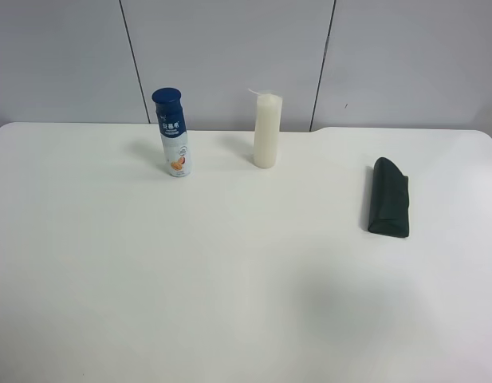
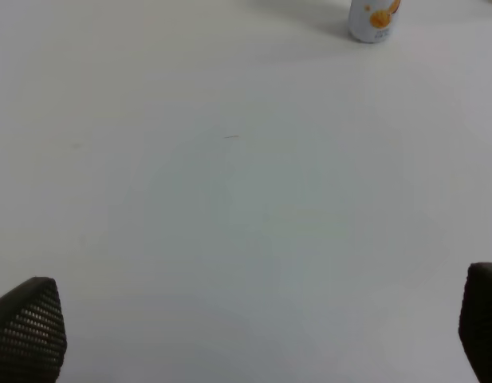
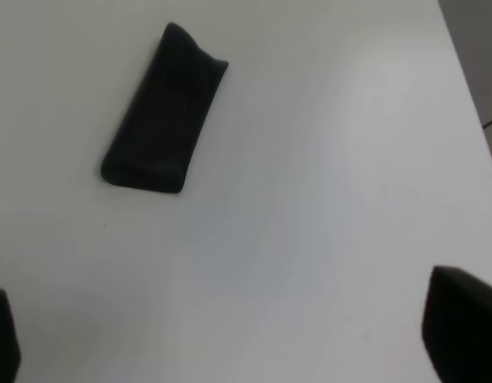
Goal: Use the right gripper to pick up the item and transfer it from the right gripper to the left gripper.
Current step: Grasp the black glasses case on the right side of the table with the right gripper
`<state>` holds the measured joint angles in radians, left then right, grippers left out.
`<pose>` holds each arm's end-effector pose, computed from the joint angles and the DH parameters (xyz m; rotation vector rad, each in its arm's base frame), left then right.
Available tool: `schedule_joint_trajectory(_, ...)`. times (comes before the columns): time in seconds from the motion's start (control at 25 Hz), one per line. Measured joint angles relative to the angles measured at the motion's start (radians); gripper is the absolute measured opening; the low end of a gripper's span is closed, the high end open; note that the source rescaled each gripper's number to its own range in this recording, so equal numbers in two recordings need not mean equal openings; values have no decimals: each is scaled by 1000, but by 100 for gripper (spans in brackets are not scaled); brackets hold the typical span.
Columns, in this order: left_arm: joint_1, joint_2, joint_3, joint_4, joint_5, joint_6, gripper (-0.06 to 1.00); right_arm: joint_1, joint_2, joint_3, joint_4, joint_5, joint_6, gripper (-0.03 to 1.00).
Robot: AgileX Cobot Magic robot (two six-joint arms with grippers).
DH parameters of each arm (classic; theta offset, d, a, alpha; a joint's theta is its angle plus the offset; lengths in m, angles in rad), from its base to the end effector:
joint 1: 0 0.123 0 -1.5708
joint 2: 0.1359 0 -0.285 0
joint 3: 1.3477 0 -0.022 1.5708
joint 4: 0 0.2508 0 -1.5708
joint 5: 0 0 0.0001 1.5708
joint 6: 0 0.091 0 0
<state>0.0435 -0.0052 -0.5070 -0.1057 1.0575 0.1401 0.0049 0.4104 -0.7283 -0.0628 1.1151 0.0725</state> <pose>-0.0062 -0.0086 0.2798 0.1032 2.0218 -0.0101 0.0472 -0.0049 0.3309 0.0750 2.2777 -0.0382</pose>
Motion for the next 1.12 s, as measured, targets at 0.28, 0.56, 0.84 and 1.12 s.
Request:
schedule_joint_trajectory(0.28,0,0,0,0,0,0,100,4,406,-150,14,-1,92,100)
schedule_joint_trajectory(0.56,0,0,0,0,0,0,100,5,809,-247,84,-32,114,100)
schedule_joint_trajectory(0.84,0,0,0,0,0,0,100,6,1119,-371,164,-64,114,100)
schedule_joint_trajectory(1.12,0,0,0,0,0,0,100,6,1330,-431,193,-119,114,100)
